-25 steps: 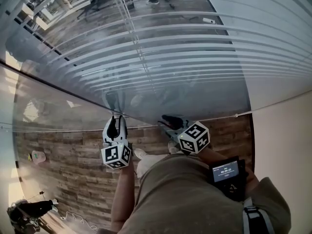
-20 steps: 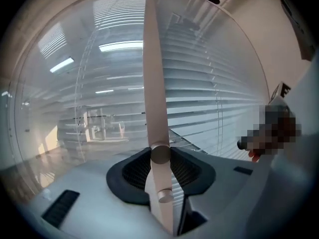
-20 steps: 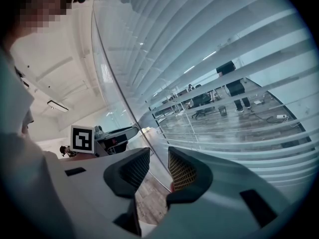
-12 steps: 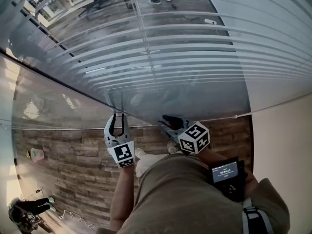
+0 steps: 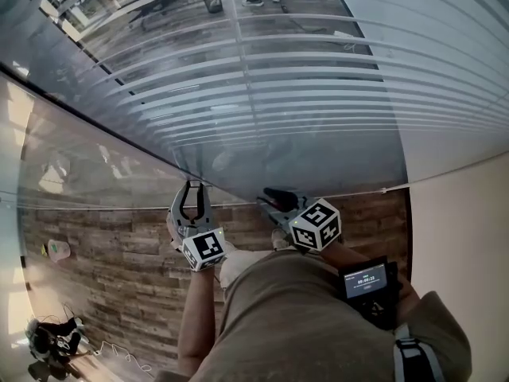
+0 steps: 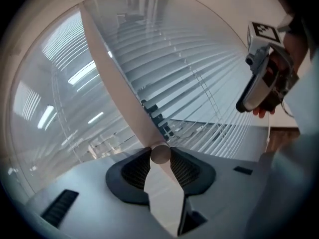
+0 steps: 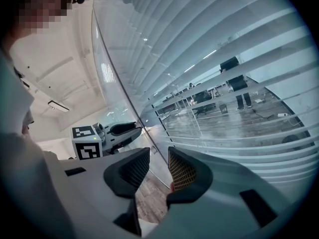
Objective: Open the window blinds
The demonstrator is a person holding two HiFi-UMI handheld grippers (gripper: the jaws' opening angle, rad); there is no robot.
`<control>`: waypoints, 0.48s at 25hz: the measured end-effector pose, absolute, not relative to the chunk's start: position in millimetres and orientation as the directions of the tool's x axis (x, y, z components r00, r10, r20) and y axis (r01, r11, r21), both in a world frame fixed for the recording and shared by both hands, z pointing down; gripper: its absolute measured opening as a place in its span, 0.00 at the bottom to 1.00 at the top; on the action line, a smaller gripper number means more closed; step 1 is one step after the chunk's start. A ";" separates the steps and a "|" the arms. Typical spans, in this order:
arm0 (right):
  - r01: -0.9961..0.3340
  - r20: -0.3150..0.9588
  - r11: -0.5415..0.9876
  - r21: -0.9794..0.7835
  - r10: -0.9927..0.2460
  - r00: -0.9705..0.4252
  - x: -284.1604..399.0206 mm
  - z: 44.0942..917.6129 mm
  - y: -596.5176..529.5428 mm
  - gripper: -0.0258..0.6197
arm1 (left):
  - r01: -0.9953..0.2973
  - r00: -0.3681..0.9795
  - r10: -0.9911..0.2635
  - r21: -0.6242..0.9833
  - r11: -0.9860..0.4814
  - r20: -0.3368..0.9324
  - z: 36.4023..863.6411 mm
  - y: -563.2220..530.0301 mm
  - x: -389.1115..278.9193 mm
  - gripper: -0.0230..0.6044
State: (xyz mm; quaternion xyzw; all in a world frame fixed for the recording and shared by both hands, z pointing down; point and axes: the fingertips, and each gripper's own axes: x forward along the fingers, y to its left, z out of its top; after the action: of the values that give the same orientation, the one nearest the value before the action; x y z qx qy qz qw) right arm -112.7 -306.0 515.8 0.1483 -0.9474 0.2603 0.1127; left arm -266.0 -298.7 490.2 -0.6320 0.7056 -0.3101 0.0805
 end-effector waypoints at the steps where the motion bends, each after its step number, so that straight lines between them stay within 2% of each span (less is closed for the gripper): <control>1: -0.339 0.291 0.820 -0.461 -0.221 -0.931 -113.6 514.5 -306.0 0.21 | -0.879 -0.149 -0.949 -0.476 -0.001 0.278 486.8 -298.9 -265.6 0.25; 3: -0.336 0.292 0.820 -0.463 -0.217 -0.932 -115.8 511.4 -305.9 0.21 | -0.969 -0.064 -0.963 -0.246 -0.002 0.260 479.0 -296.5 -267.5 0.26; 5: -0.334 0.291 0.819 -0.467 -0.214 -0.932 -116.7 510.2 -305.6 0.21 | -0.993 0.020 -0.981 0.120 0.004 0.194 472.7 -293.8 -272.4 0.31; 7: -0.331 0.290 0.816 -0.474 -0.210 -0.934 -116.1 511.4 -304.7 0.21 | -0.870 0.073 -0.994 0.492 -0.023 0.082 470.4 -292.9 -278.9 0.34; 8: -0.329 0.290 0.815 -0.477 -0.207 -0.934 -115.7 512.2 -303.6 0.21 | -0.793 0.076 -0.996 0.608 -0.034 0.044 471.0 -292.8 -281.3 0.34; 12: -0.320 0.286 0.816 -0.481 -0.199 -0.937 -117.2 513.6 -300.3 0.21 | -0.638 0.067 -0.997 0.770 -0.015 0.036 481.7 -293.2 -283.3 0.32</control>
State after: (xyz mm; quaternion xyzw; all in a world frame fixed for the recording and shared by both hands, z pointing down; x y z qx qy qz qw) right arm -117.2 -300.3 513.6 0.1373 -0.9462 0.2706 0.1119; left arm -283.3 -293.2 481.7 -0.6556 0.6236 0.2789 -0.3218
